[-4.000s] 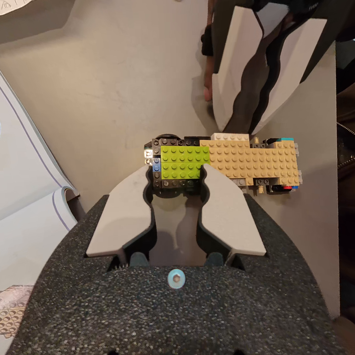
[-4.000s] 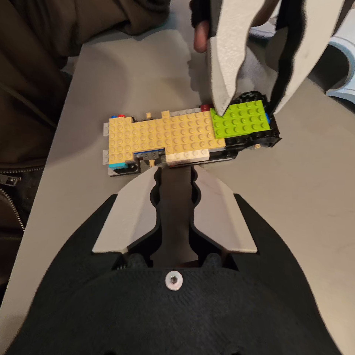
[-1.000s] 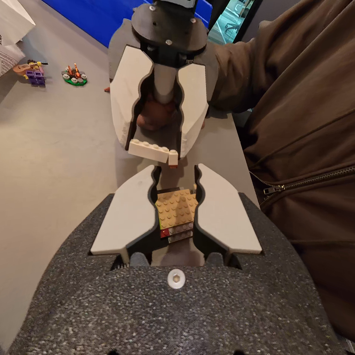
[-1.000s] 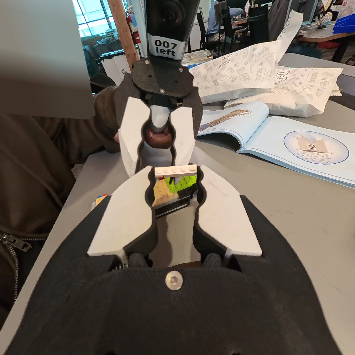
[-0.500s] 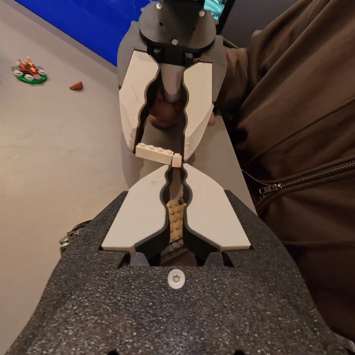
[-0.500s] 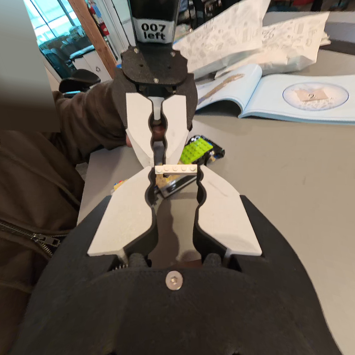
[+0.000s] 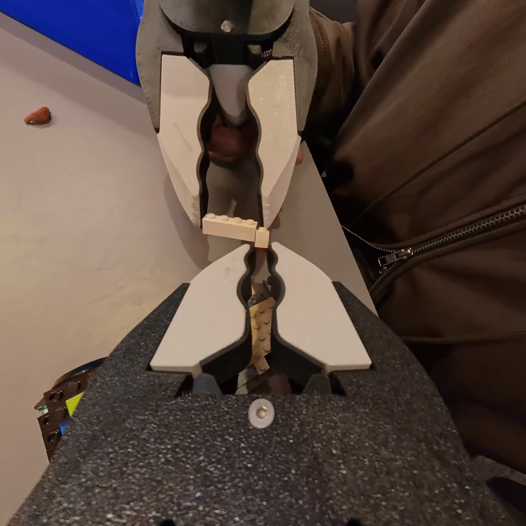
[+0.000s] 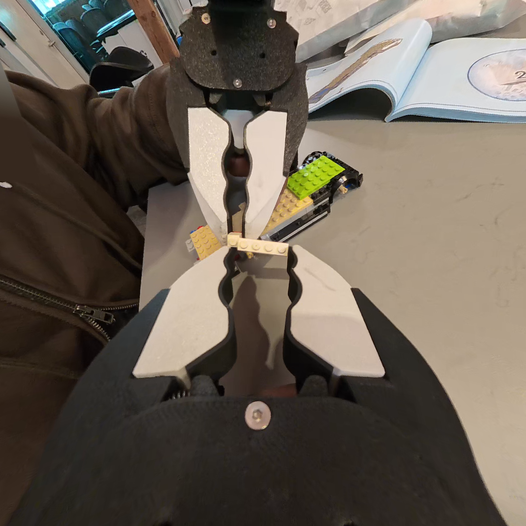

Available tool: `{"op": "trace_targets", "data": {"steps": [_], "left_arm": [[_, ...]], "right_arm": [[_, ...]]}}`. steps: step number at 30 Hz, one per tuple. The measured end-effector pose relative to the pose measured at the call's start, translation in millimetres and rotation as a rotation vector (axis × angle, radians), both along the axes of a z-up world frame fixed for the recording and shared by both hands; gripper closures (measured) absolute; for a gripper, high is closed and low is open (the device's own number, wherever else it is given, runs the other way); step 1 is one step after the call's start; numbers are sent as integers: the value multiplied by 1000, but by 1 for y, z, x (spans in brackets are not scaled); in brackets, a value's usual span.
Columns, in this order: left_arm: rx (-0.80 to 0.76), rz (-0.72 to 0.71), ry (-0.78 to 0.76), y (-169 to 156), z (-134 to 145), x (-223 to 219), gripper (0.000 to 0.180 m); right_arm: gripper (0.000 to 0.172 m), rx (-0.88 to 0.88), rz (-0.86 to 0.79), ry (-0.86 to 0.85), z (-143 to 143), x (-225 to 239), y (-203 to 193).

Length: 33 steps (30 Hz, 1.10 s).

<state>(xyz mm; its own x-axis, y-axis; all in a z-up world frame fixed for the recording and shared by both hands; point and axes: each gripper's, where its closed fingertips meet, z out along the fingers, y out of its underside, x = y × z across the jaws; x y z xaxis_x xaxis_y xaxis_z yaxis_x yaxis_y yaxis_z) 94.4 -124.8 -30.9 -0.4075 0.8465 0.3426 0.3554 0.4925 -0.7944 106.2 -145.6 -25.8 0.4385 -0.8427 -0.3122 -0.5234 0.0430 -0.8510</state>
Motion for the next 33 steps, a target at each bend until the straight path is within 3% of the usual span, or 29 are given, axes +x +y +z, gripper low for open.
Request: {"op": "trace_targets", "data": {"steps": [8,16,20,24,27,30,33], "left_arm": [[-22,-53,-19,1,1,-17,173],[-27,-16,30,-5,9,-20,173],[-21,27,32,-9,9,-14,173],[-19,43,36,-10,11,-12,173],[-12,54,42,-11,12,-11,173],[-5,72,35,-13,11,-9,173],[-1,88,38,-14,12,-6,173]], "right_arm": [[138,-46,-8,13,-3,-14,2],[138,-68,-108,-13,8,-31,-10],[138,-123,-298,-50,39,-55,-49],[138,-231,-685,-97,80,-108,-140],[133,-273,-891,-51,84,-143,-190],[125,-327,-883,-15,79,-146,-193],[126,-403,-772,-37,78,-125,-169]]}}
